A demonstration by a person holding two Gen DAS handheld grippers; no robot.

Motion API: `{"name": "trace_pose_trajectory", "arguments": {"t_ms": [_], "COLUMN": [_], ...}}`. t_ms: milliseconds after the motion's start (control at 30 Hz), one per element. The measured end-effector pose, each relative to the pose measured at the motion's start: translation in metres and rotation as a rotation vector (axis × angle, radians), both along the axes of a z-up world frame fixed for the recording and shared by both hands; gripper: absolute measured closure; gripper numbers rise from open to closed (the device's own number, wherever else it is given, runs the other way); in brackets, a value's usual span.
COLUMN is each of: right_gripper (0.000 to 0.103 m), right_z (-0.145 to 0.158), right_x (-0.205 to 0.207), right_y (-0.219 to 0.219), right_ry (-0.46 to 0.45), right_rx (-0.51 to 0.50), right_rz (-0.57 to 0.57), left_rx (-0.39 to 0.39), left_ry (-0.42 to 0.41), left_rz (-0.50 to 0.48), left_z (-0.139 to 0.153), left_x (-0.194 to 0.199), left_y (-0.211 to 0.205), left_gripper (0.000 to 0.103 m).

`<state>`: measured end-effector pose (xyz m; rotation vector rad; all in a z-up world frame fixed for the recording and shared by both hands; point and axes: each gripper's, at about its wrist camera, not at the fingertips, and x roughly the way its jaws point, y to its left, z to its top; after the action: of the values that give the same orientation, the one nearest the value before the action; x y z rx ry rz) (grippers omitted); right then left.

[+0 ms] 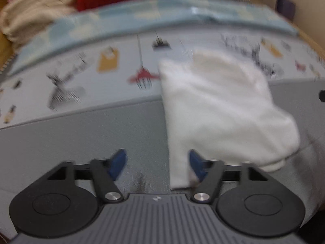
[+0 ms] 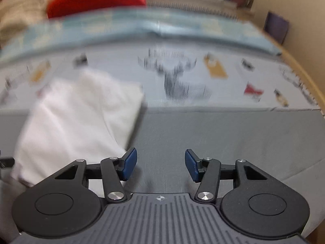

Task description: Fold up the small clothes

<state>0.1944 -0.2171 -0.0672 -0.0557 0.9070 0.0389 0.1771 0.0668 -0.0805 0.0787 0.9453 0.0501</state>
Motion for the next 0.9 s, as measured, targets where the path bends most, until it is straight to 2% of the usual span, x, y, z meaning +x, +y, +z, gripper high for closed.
{"name": "trace_pose_trajectory", "arguments": {"t_ms": [133,200,300,400,433,500,567,633,700,767,900], "right_gripper": [0.034,0.027,0.025,0.023,0.018,0.015,0.015,0.015,0.015,0.015,0.015], "right_z": [0.045,0.055,0.058,0.059,0.061,0.059,0.055,0.051,0.050,0.049,0.044], "right_x": [-0.043,-0.065,-0.103,-0.129,-0.138,-0.148,-0.153,-0.155,-0.157,-0.156,-0.151], "right_y": [-0.010,-0.015,-0.019,-0.019,-0.018,-0.011,-0.004,0.002,0.008,0.009,0.009], "right_ry": [-0.137,-0.180,-0.215,-0.227,-0.249,-0.256,-0.238,-0.223,-0.226,-0.223,-0.178], "right_rx": [0.098,0.134,0.171,0.216,0.236,0.208,0.170,0.141,0.104,0.092,0.135], "right_rz": [-0.008,-0.014,-0.020,-0.041,-0.029,-0.003,0.021,0.056,0.075,0.073,0.042], "left_rx": [0.003,0.005,-0.028,-0.029,-0.025,-0.036,-0.080,-0.134,-0.154,-0.127,-0.050], "left_ry": [-0.098,-0.137,-0.187,-0.235,-0.252,-0.304,-0.342,-0.308,-0.256,-0.223,-0.198], "left_rz": [-0.002,0.007,0.013,0.029,0.033,0.008,0.009,0.046,0.057,0.024,-0.010], "left_z": [0.042,0.058,0.071,0.071,0.069,0.076,0.079,0.074,0.066,0.058,0.043], "left_x": [-0.030,-0.049,-0.079,-0.110,-0.119,-0.136,-0.148,-0.153,-0.151,-0.148,-0.142], "left_y": [-0.005,-0.009,-0.014,-0.020,-0.022,-0.026,-0.026,-0.025,-0.029,-0.039,-0.056], "left_gripper": [0.015,0.013,0.013,0.012,0.012,0.012,0.009,0.000,0.001,0.001,0.001]}}
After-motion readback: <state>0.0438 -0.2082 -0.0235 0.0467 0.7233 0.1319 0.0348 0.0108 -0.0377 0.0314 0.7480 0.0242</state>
